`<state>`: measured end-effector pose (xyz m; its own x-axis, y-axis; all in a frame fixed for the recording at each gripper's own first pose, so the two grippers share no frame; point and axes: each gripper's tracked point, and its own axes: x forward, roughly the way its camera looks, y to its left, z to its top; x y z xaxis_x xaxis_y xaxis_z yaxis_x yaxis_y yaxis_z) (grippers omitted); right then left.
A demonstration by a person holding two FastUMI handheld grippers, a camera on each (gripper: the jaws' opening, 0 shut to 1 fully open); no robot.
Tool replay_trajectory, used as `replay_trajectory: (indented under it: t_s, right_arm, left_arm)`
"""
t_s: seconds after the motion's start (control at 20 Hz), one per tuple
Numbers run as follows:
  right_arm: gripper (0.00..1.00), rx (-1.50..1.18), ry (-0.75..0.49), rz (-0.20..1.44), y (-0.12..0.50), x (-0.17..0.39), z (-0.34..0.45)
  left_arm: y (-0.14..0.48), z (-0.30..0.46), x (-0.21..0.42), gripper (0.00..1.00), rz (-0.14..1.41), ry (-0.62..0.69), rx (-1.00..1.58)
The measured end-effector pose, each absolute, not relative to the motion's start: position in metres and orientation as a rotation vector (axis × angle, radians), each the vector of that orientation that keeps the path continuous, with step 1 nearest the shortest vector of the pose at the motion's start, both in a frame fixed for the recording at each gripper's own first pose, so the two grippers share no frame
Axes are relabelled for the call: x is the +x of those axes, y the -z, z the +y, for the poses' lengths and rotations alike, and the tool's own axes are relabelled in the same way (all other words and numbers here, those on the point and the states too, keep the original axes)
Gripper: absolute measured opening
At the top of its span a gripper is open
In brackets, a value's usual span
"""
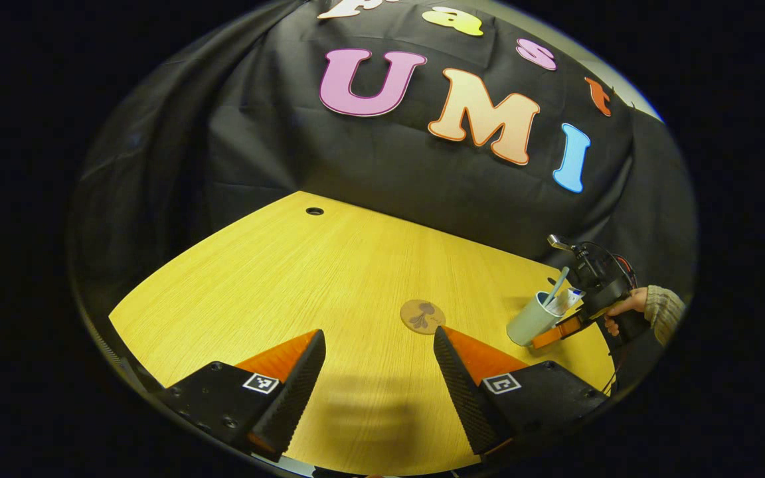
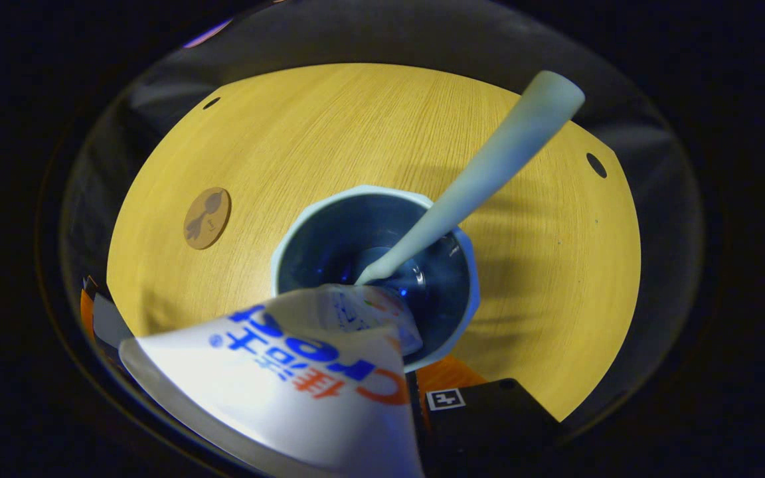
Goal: Put the toothbrush and toothpaste on the desktop into the cup, then pick up the cup and place it on the coaster on the desktop.
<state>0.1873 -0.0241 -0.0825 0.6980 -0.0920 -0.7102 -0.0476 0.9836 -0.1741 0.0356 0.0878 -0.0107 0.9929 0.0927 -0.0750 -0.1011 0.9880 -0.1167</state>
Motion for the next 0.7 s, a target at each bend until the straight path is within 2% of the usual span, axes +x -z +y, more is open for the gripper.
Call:
replay_trajectory:
  t_s: [0.7]
  right_arm:
    - [0.34,-0.356,-0.219,0.772,0.056,0.203,0.132]
  left_arm:
    - [0.012,0.119,0.032,0.95,0.093,-0.094,-0.103]
